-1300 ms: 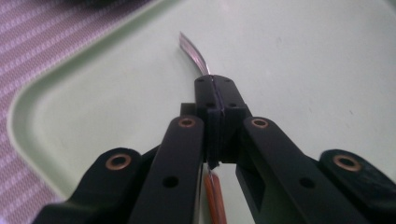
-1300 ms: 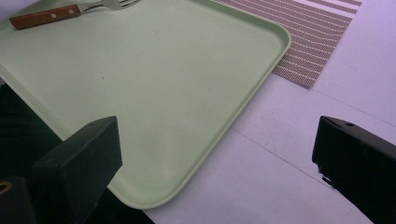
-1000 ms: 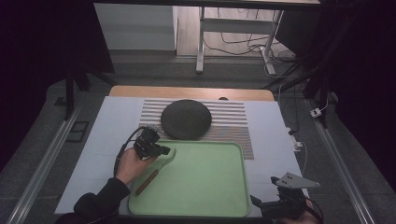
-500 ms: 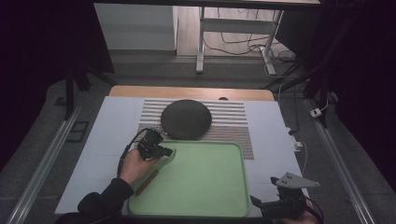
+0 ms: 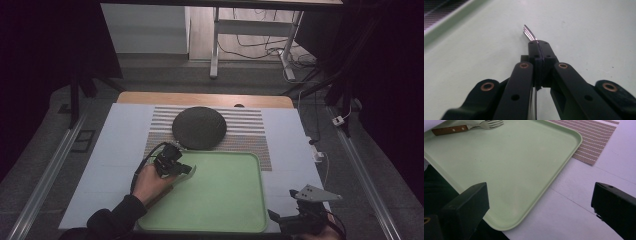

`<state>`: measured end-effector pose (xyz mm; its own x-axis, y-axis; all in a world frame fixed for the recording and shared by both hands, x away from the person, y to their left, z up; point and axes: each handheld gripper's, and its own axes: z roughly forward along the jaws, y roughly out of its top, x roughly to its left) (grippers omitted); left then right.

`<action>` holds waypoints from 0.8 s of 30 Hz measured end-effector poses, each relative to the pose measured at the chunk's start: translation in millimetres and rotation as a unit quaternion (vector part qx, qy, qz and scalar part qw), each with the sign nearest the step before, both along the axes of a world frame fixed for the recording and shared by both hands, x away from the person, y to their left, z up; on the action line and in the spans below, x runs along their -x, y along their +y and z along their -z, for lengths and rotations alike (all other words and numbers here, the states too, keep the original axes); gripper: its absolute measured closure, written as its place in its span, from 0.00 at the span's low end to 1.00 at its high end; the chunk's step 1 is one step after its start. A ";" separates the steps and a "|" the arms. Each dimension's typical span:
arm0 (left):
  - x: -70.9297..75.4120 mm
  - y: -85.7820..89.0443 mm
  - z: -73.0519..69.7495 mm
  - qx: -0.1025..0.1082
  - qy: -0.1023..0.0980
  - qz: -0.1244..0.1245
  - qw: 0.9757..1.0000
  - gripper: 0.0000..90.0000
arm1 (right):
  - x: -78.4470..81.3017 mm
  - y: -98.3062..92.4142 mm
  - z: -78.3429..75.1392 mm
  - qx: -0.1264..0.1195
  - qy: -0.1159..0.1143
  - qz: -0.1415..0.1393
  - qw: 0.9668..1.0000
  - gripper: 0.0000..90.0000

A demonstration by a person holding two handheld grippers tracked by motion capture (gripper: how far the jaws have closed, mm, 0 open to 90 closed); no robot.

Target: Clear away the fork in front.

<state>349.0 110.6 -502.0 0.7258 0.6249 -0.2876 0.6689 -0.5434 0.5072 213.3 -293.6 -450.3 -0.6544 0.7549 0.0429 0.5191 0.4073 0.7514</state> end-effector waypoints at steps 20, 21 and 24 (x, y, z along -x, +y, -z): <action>45.6 -32.0 -0.5 0.012 0.017 0.074 0.997 0.99 | 0.6 0.9 0.0 0.003 -0.002 0.001 1.000 0.02; 49.2 -34.0 0.2 0.011 0.019 0.078 0.997 0.99 | 0.6 0.9 -0.1 0.003 -0.002 0.000 1.000 0.02; 58.4 -39.9 2.4 0.007 0.023 0.089 0.996 0.99 | 0.6 1.0 0.0 0.002 -0.003 0.000 1.000 0.02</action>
